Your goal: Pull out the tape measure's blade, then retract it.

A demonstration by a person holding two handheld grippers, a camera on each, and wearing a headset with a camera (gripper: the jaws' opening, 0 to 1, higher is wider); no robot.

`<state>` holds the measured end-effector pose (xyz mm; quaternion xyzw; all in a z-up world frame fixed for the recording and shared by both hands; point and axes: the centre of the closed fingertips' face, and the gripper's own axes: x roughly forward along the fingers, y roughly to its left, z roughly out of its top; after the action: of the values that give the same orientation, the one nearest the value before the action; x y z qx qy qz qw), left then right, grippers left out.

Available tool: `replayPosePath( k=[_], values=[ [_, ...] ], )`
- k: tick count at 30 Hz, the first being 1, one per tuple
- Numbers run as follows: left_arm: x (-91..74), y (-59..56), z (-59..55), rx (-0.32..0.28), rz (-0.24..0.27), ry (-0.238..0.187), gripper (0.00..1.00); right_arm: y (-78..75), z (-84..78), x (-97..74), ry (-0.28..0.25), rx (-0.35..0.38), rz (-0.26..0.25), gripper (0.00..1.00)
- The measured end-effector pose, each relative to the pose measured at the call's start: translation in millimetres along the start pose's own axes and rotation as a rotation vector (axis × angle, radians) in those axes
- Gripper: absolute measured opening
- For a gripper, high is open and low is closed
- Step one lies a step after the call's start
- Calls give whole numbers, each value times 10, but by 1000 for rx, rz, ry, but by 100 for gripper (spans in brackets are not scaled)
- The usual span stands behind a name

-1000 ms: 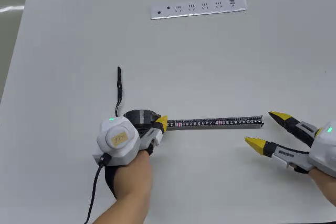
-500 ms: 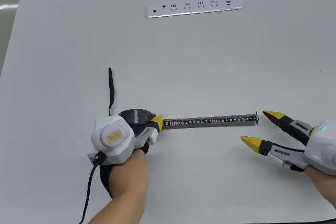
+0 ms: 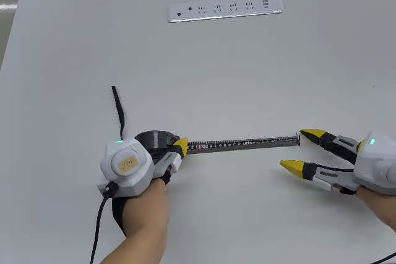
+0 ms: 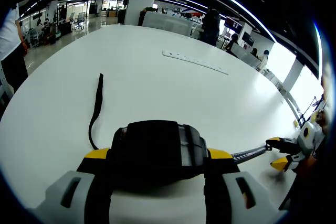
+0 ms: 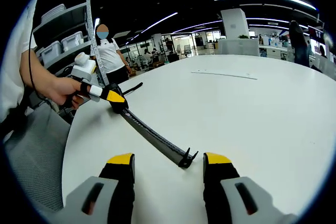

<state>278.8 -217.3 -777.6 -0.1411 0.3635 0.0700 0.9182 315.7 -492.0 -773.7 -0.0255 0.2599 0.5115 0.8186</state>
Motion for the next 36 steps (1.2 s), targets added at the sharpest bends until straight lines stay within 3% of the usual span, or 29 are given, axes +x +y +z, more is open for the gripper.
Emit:
replayPosePath(
  k=[5,10,14,19,21,28,36],
  values=[
    [-7,-1,-10,-2,-1,4,69,-33,20,53,12,27,44,50],
    [-5,0,-14,-4,-1,5,69,-5,26,37,29,44,99,37],
    [-3,-2,-15,-8,-1,5,69,4,42,29,21,52,118,34],
    [-2,-4,-17,-7,-3,6,69,-35,14,14,28,66,130,22],
    [-1,-5,-19,-9,-4,6,69,-40,0,9,34,51,134,15],
    [-4,-6,-19,-13,-4,6,69,1,-6,16,29,-4,176,15],
    [-8,-8,-26,-10,2,7,69,40,-26,0,25,-87,172,13]
  ],
)
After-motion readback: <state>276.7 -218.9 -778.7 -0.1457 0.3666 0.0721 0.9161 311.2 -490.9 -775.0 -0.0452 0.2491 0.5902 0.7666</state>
